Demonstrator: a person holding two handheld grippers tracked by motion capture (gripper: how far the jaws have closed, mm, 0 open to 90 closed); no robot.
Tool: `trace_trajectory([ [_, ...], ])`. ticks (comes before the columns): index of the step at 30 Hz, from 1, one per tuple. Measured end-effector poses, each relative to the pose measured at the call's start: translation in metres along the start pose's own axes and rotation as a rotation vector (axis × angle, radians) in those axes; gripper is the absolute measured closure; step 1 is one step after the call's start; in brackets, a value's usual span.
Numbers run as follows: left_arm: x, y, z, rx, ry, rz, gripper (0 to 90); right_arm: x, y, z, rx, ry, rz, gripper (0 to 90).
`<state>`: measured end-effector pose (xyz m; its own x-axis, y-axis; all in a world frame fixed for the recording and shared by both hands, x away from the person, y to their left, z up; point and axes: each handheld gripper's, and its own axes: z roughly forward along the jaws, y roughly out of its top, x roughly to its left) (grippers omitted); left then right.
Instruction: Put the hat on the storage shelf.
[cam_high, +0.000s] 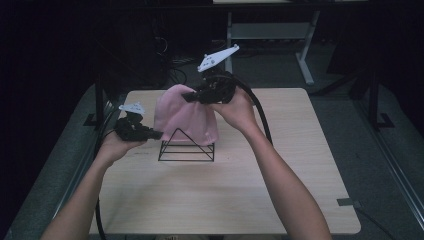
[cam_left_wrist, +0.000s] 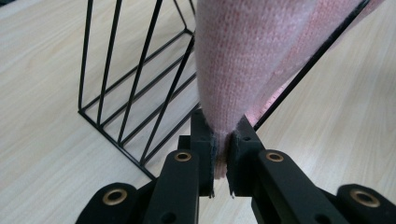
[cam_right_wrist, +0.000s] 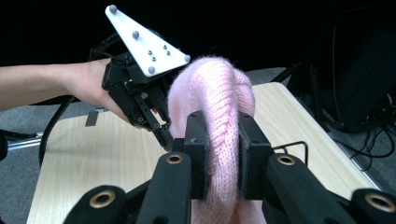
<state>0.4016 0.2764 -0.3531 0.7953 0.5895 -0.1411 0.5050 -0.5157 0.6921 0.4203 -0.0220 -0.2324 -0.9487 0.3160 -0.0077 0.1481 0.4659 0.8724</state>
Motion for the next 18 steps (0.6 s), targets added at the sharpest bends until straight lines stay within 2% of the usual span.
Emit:
trace_trajectory([
  [15,0.002,-0.003,0.011,0.076,0.034,-0.004,82.4,-0.002,-0.013,0.012,0.036,0.032,0.03,76.8],
  [18,0.003,-0.005,0.012,0.075,0.035,-0.011,82.4,-0.003,-0.015,0.013,0.04,0.031,0.032,76.7],
])
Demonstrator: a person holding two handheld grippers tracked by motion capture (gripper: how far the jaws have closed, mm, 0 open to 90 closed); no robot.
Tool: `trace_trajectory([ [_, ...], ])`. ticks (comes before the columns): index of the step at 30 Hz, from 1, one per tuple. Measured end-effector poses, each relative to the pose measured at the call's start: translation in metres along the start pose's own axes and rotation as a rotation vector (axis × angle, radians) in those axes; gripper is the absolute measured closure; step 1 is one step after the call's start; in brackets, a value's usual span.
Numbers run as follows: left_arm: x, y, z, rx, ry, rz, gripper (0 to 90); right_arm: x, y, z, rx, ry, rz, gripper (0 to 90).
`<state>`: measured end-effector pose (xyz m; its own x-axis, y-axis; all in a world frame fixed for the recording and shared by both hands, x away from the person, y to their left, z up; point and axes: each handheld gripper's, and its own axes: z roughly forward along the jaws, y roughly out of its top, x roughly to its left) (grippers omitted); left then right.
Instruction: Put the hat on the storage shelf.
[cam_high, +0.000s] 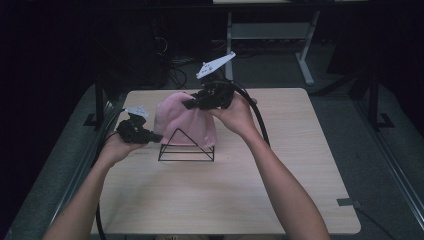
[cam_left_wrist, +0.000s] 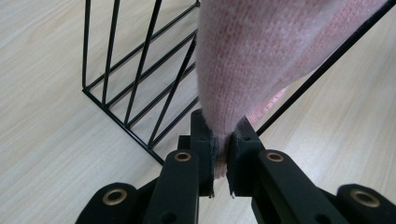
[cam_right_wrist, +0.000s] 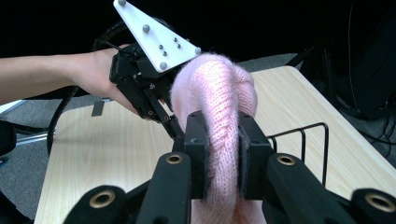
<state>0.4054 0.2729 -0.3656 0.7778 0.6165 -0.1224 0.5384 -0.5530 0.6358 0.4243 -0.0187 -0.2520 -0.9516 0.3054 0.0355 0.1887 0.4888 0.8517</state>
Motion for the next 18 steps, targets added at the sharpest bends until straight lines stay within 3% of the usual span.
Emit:
trace_trajectory([
  [4,0.002,-0.005,0.004,0.013,-0.003,-0.003,82.5,0.0,-0.004,0.005,0.012,0.012,0.008,76.7],
  [5,0.003,-0.009,0.007,0.017,-0.005,-0.019,82.5,0.001,-0.006,0.008,0.021,0.017,0.02,76.7],
  [18,0.006,-0.017,0.019,0.058,0.001,-0.022,82.5,-0.004,-0.02,0.02,0.034,0.051,0.07,76.1],
])
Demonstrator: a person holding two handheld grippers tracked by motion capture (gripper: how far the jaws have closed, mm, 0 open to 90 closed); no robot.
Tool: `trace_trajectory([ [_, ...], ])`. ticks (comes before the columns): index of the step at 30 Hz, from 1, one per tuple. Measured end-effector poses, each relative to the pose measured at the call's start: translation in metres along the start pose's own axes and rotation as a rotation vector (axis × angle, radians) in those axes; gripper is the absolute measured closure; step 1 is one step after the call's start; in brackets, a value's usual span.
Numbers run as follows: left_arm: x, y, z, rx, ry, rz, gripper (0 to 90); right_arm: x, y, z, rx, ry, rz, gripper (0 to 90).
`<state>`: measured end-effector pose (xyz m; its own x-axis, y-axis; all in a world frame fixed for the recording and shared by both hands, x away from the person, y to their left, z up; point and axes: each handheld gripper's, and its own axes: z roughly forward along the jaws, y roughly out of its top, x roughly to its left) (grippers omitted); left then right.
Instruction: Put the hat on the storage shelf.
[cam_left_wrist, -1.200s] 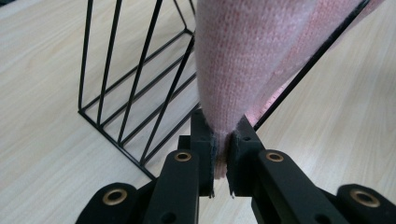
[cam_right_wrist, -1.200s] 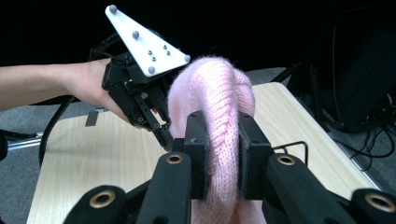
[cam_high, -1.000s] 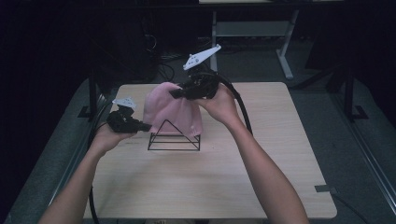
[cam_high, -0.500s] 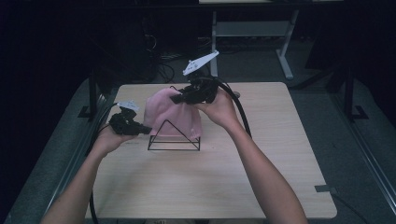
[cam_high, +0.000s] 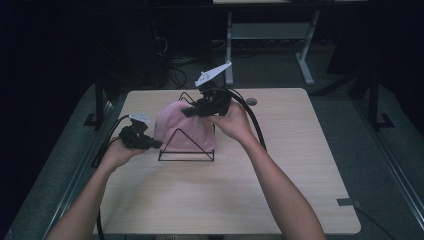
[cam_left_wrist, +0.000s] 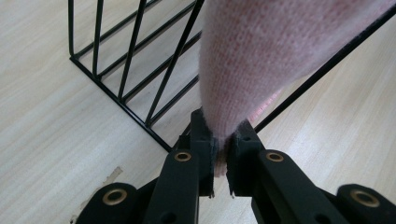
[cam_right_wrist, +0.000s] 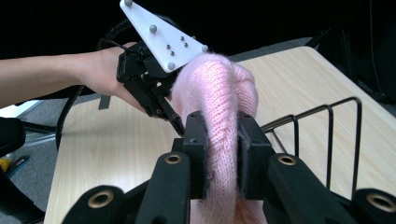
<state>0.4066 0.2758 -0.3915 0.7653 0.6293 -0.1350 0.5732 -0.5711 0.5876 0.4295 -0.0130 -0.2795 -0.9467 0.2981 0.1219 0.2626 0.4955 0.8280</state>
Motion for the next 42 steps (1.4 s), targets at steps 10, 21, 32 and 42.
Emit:
trace_trajectory([
  [10,0.0,-0.004,0.01,0.057,0.01,0.018,82.4,-0.001,-0.009,0.009,0.021,0.014,0.013,75.5],
  [21,0.004,-0.013,0.021,0.071,0.015,-0.004,82.2,-0.002,-0.018,0.018,0.059,0.029,0.01,73.6],
  [32,0.006,-0.017,0.028,0.1,0.023,-0.015,81.7,-0.002,-0.026,0.021,0.07,0.038,0.035,66.3],
  [42,0.007,-0.018,0.033,0.134,0.022,-0.014,81.4,-0.003,-0.029,0.016,0.054,0.059,0.028,66.6],
])
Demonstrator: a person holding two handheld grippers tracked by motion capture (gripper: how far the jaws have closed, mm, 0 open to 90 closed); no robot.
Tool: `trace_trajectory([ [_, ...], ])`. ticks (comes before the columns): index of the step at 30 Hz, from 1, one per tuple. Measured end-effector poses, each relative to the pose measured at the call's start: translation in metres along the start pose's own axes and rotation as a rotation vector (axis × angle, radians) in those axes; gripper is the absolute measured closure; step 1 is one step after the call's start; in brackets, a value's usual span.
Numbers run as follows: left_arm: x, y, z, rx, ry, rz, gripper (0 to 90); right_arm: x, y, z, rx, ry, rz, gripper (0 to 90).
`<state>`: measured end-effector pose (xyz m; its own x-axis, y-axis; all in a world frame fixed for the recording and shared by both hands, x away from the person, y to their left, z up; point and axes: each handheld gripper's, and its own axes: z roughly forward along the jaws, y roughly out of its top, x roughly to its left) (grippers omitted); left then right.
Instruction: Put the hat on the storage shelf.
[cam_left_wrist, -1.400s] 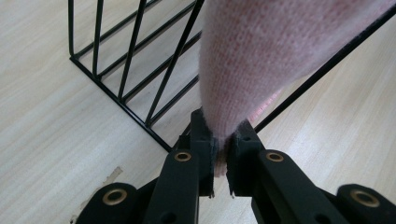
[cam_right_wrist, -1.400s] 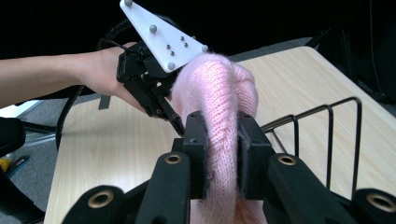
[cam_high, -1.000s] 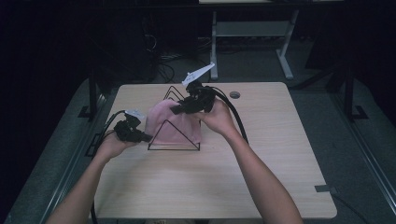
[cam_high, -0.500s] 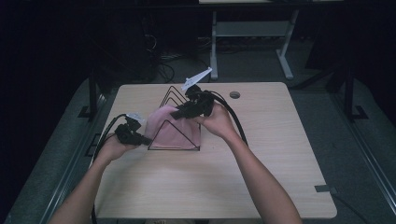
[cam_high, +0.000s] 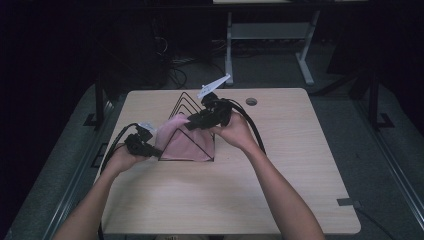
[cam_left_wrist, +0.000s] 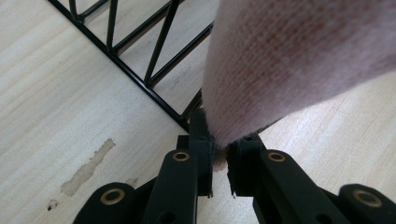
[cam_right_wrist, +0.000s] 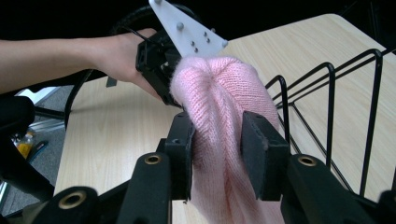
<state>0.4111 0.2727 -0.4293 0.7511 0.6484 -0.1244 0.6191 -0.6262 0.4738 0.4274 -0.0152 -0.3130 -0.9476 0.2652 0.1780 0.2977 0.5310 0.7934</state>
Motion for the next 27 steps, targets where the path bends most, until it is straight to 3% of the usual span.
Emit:
trace_trajectory([
  [5,0.0006,-0.0005,-0.0003,-0.001,0.004,-0.006,79.1,-0.0004,-0.0004,0.0017,0.006,0.015,-0.01,76.7],
  [10,0.0017,-0.0022,-0.0019,-0.005,0.001,-0.001,74.5,-0.0017,-0.0012,0.004,0.014,0.026,0.004,78.1],
  [14,0.0017,-0.0028,-0.0026,-0.001,-0.006,0.002,77.7,-0.0032,-0.0021,0.0043,0.017,0.033,0.009,77.8],
  [20,0.0014,-0.0024,-0.0025,0.01,-0.007,0.024,82.3,-0.0015,-0.0018,0.0033,0.016,0.029,0.009,71.4],
  [27,0.001,-0.0028,-0.0035,0.009,-0.006,0.01,82.2,0.0001,-0.0041,-0.0027,-0.012,0.026,0.015,57.1],
])
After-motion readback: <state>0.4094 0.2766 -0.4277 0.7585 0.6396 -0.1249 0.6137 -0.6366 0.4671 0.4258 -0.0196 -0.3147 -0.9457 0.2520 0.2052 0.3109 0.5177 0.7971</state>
